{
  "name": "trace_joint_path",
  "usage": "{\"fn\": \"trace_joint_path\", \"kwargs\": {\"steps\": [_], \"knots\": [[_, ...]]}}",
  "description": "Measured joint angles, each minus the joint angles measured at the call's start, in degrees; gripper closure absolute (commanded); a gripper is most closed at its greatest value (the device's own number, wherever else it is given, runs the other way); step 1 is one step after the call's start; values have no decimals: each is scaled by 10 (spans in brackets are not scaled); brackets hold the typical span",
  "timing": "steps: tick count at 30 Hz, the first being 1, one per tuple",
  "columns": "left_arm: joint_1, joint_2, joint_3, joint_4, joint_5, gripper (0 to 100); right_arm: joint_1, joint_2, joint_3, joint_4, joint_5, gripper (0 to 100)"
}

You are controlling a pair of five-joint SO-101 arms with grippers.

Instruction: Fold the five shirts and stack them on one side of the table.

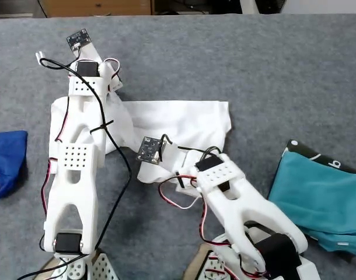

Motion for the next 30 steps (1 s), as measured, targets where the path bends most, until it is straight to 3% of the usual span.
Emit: {"fn": "trace_joint_path", "kwargs": {"steps": [8,15,22,30], "knots": [[0,0,-7,4,0,982,0,0,0,0,0,993],[-24,-24,-61,90,-5,982,11,-54,-13,43,-2,993],[-62,-138,-67,171,-36,982,111,-265,-109,120,-47,993],[-108,-314,-59,185,-57,982,147,-505,-192,126,-87,993]]}}
